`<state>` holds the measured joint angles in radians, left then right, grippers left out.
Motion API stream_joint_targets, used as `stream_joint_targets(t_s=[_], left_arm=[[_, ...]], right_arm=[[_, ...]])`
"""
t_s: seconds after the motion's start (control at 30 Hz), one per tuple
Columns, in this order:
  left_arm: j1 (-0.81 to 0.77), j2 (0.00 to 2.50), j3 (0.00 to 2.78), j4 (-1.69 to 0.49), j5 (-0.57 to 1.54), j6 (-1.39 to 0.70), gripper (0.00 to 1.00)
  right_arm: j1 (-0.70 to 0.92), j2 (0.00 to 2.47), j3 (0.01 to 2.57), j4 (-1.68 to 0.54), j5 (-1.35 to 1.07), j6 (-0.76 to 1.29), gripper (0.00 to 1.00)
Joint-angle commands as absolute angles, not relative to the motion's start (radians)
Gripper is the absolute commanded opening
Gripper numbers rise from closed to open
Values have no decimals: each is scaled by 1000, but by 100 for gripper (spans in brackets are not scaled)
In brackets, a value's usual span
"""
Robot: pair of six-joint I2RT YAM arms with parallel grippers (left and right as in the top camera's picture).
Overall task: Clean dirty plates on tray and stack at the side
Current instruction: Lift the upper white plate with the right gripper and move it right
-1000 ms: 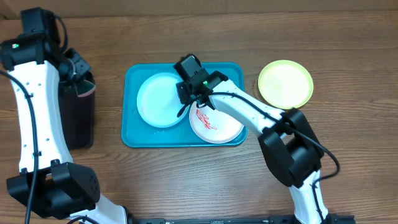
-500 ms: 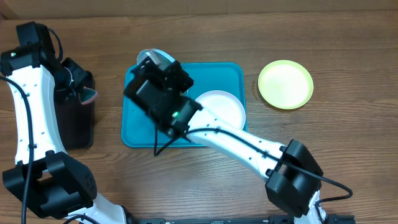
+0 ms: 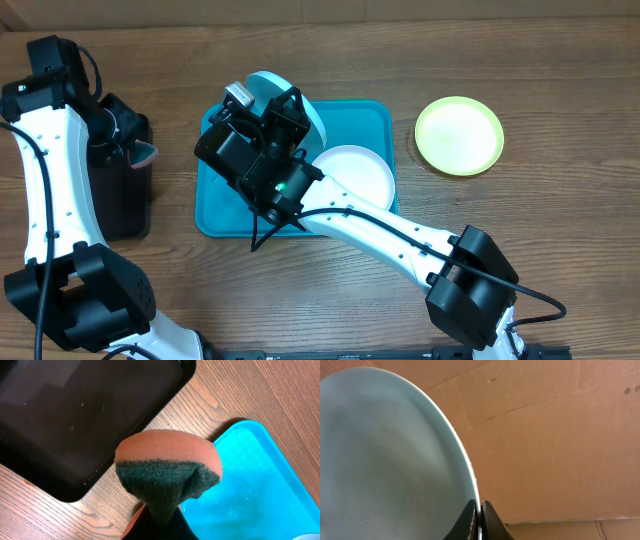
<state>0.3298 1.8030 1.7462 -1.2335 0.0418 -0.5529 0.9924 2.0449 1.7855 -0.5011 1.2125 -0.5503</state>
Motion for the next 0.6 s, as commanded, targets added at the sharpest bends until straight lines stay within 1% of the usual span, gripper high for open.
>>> stream_joint_targets(t_s=[0.0,0.07,0.13,0.23,0.3,0.33,0.4,0.5,0.57], left_arm=[[338,1812,1736,-1229,52,-577,4],[338,1812,1736,-1229,52,-576,4],[338,1812,1736,-1229,52,-576,4],[338,1812,1736,-1229,53,-572,4],[338,1812,1736,-1230,52,-572,4],[338,1812,1736,-1230,52,-572,4],[338,1812,1736,-1229,52,-568,4],[338,1812,1736,-1229,52,-566,4],[338,1812,1736,-1229,52,-561,4]], right_arm=[[984,2024,1800,-494,1224,-515,4],[973,2024,1800,-514,1162,-411,4],[947,2025,1793,-583,964,-268,4],[876,2028,1785,-668,638,-134,4],[805,2026,1786,-714,493,57,4],[776,2024,1787,-731,446,116,4],[673,2018,1787,-774,290,245,4],[507,2018,1787,-834,99,338,4],[362,2019,1787,-894,-36,410,4]])
